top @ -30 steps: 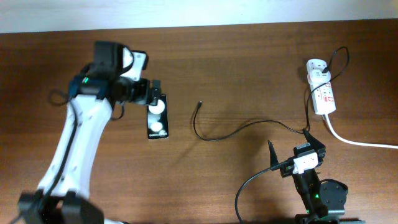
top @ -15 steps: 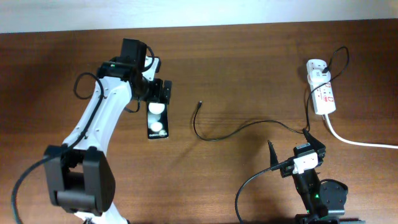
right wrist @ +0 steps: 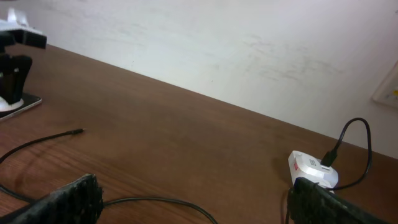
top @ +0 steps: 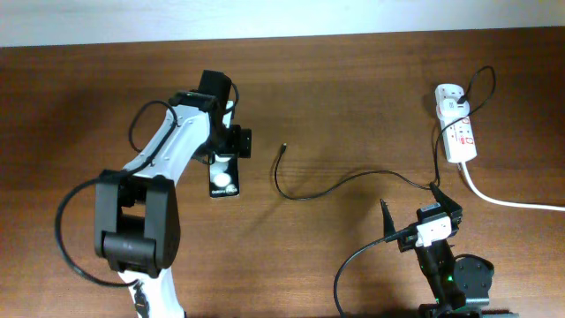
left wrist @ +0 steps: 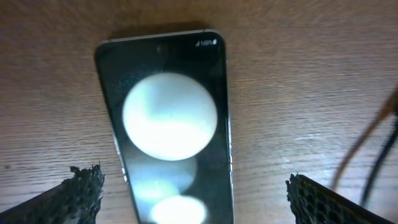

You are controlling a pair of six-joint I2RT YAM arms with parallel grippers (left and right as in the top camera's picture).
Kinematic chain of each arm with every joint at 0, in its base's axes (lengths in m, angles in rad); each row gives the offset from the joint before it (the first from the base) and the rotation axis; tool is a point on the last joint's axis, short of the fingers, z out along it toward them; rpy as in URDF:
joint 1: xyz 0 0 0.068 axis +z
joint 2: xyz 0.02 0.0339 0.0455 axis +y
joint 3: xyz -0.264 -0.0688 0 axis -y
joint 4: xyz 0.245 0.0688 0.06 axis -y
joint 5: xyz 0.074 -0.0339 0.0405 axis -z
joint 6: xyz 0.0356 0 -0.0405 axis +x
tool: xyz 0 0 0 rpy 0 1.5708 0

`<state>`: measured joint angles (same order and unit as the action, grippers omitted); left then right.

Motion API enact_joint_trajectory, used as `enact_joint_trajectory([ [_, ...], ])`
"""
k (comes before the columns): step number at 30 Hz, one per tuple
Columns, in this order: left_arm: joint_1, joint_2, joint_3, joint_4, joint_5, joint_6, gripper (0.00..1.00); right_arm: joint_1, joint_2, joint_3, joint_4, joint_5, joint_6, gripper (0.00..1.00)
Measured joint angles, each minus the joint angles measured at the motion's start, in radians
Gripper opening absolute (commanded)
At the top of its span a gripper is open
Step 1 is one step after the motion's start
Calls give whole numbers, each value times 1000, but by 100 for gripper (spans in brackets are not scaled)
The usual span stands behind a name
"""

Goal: Plug charger to phone and switch on socket
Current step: 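Move the left gripper over the black phone and lower onto it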

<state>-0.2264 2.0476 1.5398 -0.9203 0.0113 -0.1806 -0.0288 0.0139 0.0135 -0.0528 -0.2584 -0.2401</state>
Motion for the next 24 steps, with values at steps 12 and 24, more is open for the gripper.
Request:
enact_joint_trajectory([
  [12,0,25,0,0,-1,-26,99,0,0,0,0,0,0,99],
  [24,-3,95,1,-33,-35,-27,99,0,0,0,0,0,0,99],
])
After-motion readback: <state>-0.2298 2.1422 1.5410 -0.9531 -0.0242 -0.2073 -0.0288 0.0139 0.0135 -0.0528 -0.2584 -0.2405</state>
